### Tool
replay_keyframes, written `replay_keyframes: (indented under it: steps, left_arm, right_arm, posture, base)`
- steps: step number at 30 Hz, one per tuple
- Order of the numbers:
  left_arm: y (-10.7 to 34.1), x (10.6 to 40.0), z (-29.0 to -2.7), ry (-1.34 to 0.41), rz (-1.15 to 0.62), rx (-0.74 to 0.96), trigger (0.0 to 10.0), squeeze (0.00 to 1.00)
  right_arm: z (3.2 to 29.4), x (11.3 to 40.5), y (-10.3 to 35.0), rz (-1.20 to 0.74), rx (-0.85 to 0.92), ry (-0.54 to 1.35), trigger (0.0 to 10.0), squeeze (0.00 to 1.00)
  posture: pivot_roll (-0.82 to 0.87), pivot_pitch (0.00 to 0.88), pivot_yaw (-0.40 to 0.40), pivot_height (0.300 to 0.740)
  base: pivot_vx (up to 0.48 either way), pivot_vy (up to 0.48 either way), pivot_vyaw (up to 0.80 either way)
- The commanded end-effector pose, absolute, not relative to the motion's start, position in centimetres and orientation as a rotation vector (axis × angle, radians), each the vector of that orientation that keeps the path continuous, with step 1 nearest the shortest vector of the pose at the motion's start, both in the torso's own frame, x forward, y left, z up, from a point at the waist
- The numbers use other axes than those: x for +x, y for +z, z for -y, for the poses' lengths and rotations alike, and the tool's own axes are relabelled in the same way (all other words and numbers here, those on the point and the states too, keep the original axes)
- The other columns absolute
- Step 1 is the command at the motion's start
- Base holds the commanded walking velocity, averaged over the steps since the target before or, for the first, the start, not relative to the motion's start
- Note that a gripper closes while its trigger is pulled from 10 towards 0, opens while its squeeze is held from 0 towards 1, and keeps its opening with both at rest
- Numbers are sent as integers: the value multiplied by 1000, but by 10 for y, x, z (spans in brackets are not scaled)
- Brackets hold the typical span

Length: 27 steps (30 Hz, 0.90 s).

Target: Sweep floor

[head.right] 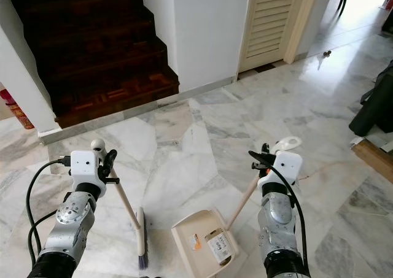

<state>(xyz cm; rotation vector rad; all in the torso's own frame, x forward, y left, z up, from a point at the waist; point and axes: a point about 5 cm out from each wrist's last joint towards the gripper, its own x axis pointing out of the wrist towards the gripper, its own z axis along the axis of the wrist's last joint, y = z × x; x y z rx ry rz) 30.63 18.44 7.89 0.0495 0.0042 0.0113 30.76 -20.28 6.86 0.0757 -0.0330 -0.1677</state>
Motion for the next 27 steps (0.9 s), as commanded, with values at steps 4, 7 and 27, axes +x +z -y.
replay_keyframes:
  steps: [4, 7, 27]
  left_arm:
    - [86, 309, -182, 6, 34, 54, 10000, 0]
    - [87, 309, -182, 0, 34, 53, 10000, 0]
    - [86, 309, -182, -9, 25, 57, 10000, 0]
  right_arm:
    - [201, 311, 82, 107, 84, -155, 10000, 0]
    - [200, 311, 80, 102, 115, -170, 10000, 0]
    - [200, 310, 66, 4, 247, -287, 10000, 0]
  posture:
    - [-64, 0, 12, 740]
    - [-63, 0, 16, 740]
    - [-57, 0, 30, 740]
  base:
    - [0, 0, 0]
    - [0, 0, 0]
    - [0, 216, 0]
